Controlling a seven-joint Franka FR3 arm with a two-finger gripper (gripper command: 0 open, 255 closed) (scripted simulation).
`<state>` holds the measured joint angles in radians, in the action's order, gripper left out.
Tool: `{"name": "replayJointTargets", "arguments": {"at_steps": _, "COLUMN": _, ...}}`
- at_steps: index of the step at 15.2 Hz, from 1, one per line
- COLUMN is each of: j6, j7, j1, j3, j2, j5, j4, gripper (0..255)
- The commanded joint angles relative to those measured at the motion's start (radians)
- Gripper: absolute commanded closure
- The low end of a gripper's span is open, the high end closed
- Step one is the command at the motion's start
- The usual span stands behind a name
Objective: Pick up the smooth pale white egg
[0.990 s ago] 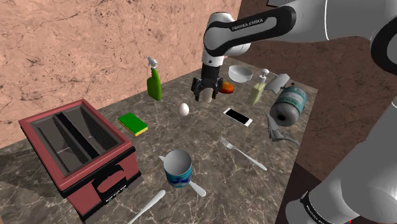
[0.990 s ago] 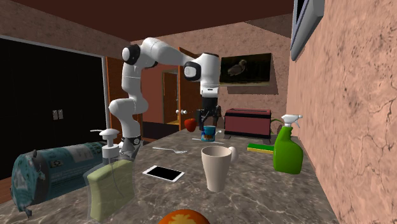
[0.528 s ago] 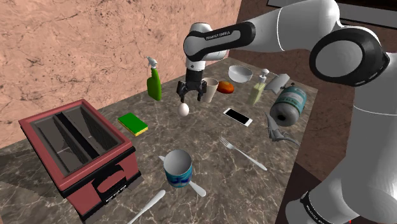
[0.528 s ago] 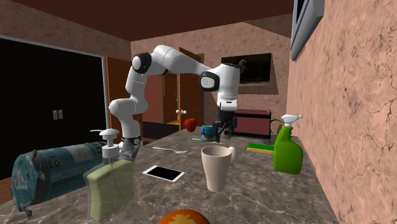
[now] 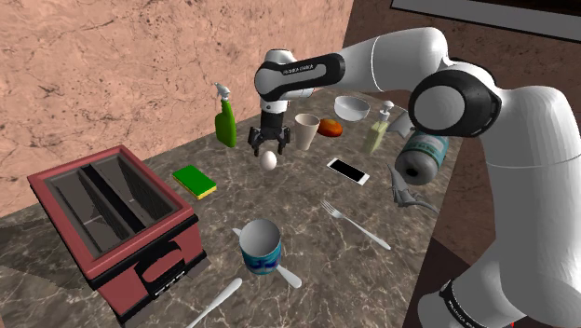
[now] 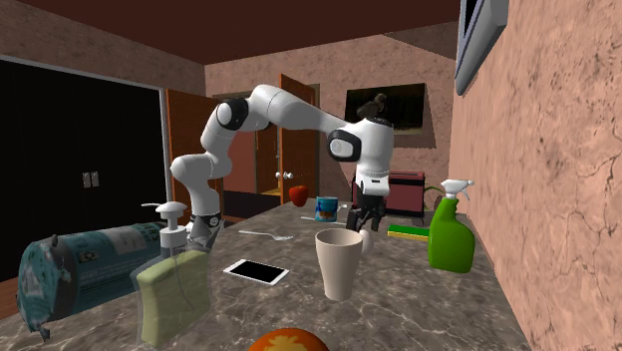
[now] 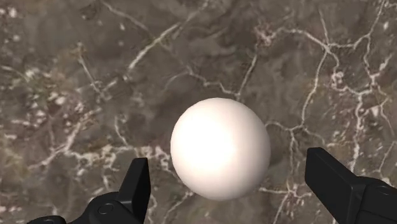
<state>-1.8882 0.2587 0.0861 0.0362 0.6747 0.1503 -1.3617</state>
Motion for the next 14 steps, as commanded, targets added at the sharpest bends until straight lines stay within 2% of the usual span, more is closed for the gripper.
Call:
{"name": "replayJointTargets", "arguments": {"at_steps": 1, "j6": -0.022, "j7": -0.002, "j1": 0.001, "j3": 0.000, "j2": 0.011, "j5": 0.001, "j4": -0.011, "gripper": 0}}
{"name": "replayJointTargets", "arguments": {"at_steps": 4, "j6": -0.038, "j7": -0.005, "j1": 0.001, "j3": 0.000, "j2": 0.020, "j5": 0.001, "j4": -0.018, "gripper": 0}}
{"name": "replayJointTargets", "arguments": {"at_steps": 5, "j6": -0.036, "j7": -0.003, "j1": 0.002, "j3": 0.001, "j2": 0.022, "j5": 0.001, "j4": -0.014, "gripper": 255}}
{"name": "replayJointTargets", "arguments": {"at_steps": 14, "j6": -0.038, "j7": -0.005, "j1": 0.001, "j3": 0.000, "j2": 0.020, "j5": 0.001, "j4": -0.018, "gripper": 255}}
